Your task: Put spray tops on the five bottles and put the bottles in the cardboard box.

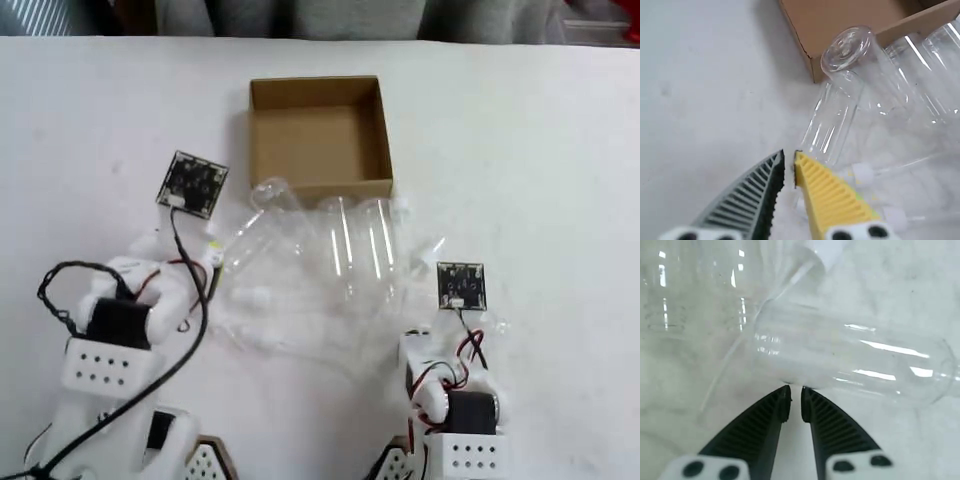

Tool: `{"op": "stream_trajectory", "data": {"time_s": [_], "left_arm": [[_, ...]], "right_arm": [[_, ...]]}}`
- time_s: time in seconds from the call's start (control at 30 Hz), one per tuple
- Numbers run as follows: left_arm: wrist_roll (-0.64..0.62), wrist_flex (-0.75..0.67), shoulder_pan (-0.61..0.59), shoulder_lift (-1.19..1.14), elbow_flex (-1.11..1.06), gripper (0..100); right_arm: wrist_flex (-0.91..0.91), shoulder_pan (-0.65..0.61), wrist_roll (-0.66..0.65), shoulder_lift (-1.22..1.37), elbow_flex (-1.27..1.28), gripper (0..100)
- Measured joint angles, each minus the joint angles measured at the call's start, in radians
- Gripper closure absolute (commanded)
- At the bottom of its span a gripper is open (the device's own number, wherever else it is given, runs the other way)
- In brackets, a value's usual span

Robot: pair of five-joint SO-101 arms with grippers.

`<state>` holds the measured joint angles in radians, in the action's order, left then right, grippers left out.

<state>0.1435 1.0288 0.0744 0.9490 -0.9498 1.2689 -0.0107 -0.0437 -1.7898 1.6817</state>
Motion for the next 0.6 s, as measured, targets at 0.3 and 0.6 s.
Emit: {"op": "stream_trajectory", "data": {"time_s": [0.3, 0.6], "left_arm": [[0.0, -0.199, 0.0, -0.256, 0.0, 80], [0.11, -0.338, 0.0, -0.505, 0.0, 80]], "right_arm": [[0.0, 0.0, 0.0, 0.0, 0.0, 97.8], [0.0, 0.0, 0.0, 0.0, 0.0, 97.8]]}}
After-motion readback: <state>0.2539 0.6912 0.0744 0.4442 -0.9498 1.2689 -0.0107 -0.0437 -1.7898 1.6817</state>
